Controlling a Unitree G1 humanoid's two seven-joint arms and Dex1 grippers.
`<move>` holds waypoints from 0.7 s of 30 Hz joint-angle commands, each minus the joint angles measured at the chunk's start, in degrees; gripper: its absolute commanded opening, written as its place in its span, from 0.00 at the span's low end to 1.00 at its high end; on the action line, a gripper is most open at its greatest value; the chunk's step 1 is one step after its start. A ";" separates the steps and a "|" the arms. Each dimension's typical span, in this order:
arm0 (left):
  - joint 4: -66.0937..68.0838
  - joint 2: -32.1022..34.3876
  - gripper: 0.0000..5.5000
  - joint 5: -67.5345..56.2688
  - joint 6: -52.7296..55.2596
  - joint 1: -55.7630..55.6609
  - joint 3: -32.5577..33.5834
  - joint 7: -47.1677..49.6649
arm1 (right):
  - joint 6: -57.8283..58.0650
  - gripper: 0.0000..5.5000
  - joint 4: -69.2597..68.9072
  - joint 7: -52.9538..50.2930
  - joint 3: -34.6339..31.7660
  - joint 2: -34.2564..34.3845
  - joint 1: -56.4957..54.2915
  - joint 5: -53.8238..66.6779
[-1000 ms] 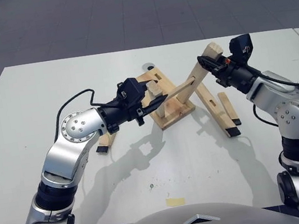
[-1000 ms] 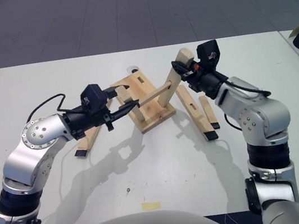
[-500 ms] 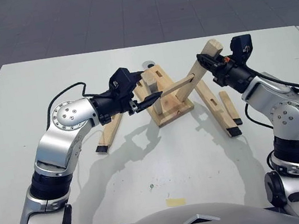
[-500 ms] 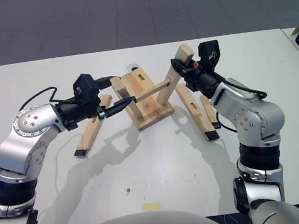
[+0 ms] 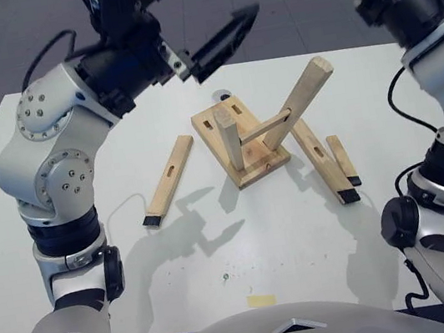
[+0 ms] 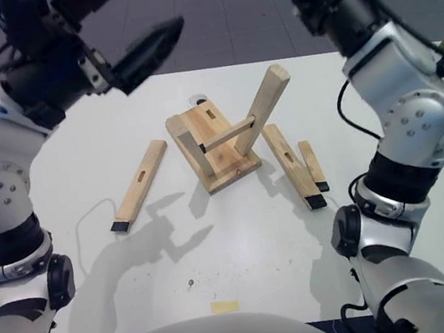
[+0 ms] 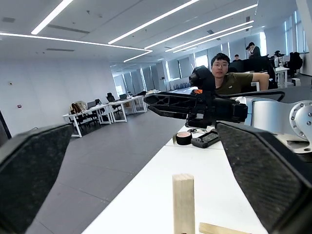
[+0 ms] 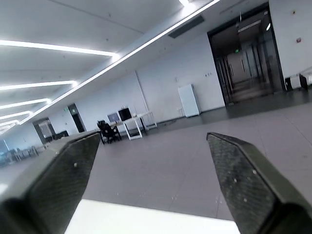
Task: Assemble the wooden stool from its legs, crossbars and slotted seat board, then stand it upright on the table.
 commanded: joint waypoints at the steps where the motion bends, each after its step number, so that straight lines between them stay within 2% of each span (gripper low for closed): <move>1: 4.47 2.09 0.98 8.71 -3.18 10.09 -14.71 -6.73 | -2.99 0.86 7.19 3.59 11.17 5.27 12.92 -8.22; 3: 5.73 2.86 0.98 12.79 -5.25 14.24 -19.48 -8.09 | -4.72 0.93 10.38 5.72 16.70 6.36 19.01 -12.63; 5: 6.23 2.34 0.98 14.80 -5.82 16.11 -20.04 -7.41 | -6.73 0.98 12.12 6.83 18.32 6.90 21.49 -14.94; 12: 6.16 0.03 0.98 15.55 -5.92 17.88 -19.46 -5.47 | -11.63 0.98 8.71 5.95 15.41 10.76 23.13 -13.50; 17: 3.28 -1.59 0.98 11.50 -3.99 17.64 -11.83 -1.68 | -15.19 0.98 5.23 6.46 11.83 14.59 19.52 -6.89; 21: 3.95 -2.33 0.98 7.75 -1.62 13.07 -4.55 1.18 | -17.99 0.98 3.62 5.03 5.67 14.35 18.67 -1.87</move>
